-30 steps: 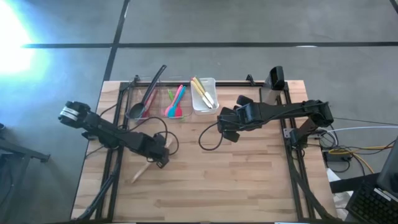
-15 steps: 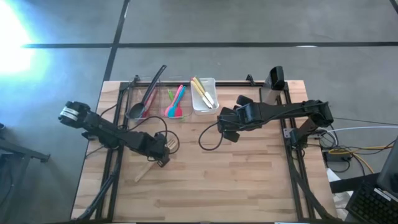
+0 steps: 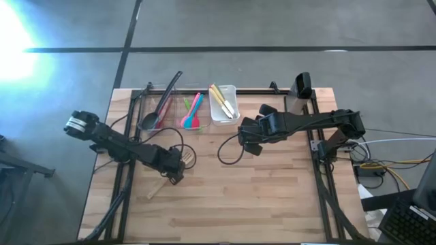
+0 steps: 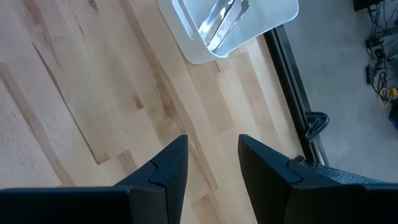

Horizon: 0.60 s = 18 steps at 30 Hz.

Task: Pick & Place Kitchen Items
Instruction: Put the light brown serving spoon into the left transparent bin

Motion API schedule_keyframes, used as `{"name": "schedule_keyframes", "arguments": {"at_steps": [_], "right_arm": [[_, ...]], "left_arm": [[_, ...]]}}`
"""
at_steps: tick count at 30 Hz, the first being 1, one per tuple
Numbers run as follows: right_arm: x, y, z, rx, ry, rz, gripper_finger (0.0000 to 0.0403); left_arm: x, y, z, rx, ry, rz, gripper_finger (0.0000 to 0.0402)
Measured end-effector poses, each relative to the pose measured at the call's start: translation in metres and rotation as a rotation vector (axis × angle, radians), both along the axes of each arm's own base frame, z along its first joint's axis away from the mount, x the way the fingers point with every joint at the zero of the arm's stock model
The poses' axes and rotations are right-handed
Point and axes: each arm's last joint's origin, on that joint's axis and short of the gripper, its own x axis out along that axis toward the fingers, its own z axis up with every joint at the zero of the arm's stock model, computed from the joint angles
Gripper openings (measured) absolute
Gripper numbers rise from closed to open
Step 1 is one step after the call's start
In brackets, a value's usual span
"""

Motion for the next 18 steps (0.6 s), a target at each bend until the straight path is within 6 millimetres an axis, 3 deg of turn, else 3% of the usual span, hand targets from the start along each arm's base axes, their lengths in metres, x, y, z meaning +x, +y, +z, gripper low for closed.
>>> {"name": "schedule_keyframes", "arguments": {"at_steps": [8,18], "right_arm": [[0.000,0.000,0.000,0.002,-0.001,0.000,0.0144],[0.000,0.000,0.000,0.001,-0.001,0.002,0.0130]], "left_arm": [[-0.002,-0.002,-0.017,-0.072,0.011,0.050,0.0256],[0.009,-0.006,-0.045,-0.012,0.209,0.061,0.0248]]}}
